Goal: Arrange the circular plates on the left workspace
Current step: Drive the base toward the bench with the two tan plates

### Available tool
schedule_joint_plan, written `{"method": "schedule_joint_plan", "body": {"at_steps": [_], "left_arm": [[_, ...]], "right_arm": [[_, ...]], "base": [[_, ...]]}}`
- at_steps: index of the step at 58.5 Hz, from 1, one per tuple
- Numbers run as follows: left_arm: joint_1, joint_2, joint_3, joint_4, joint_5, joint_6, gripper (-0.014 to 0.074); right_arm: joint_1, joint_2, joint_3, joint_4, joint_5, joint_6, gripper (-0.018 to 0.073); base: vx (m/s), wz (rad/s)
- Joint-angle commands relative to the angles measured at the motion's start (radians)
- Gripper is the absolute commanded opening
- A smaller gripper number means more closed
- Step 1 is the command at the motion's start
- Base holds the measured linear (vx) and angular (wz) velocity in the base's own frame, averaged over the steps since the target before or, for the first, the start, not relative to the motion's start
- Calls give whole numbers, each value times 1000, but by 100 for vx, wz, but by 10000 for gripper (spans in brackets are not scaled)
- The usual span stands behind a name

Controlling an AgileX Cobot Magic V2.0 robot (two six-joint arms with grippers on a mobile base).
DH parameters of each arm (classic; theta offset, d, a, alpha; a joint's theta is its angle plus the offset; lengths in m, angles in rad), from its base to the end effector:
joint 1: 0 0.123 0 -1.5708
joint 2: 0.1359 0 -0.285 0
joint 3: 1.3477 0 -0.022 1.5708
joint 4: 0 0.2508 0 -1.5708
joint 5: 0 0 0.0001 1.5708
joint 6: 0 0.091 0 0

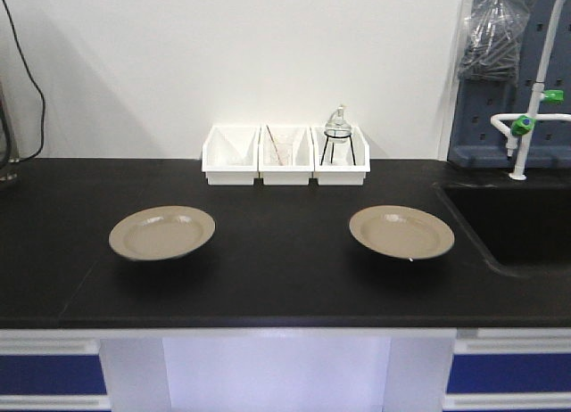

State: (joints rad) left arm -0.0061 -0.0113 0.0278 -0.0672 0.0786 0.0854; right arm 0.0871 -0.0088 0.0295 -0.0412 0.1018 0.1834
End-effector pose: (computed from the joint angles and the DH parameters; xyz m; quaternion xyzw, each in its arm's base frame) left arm 0.0568 -0.0008 0.1973 0.0106 0.7098 0.0025 0.7044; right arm 0.0568 0.0046 0.1944 0.0213 0.7191 0.0780 0.6901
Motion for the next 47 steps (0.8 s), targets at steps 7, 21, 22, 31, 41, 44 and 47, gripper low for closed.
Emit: {"method": "schedule_joint_plan", "body": {"at_steps": [7,21,22,31,41,44,47], "left_arm": [[-2,-15,12,-1,-79,-10,2],[-2,-15,12,-1,-79,-10,2],[-2,-15,12,-1,-79,-10,2],[-2,-15,12,-1,-79,-10,2],[-2,-15,12,-1,-79,-10,2],[-2,-15,12,-1,-79,-10,2],[-2,-15,12,-1,-79,-10,2]], "right_arm": [[-2,-16,6,-1,-78,-5,-5],[-2,-16,6,-1,-78,-5,-5],[-2,-16,6,-1,-78,-5,-5],[-2,-16,6,-1,-78,-5,-5],[-2,-16,6,-1,-78,-5,-5],[-2,-16,6,-1,-78,-5,-5],[-2,-16,6,-1,-78,-5,-5]], "base": [[47,1],[46,1],[46,0],[44,-2],[42,-3],[40,-2],[39,-3]]}}
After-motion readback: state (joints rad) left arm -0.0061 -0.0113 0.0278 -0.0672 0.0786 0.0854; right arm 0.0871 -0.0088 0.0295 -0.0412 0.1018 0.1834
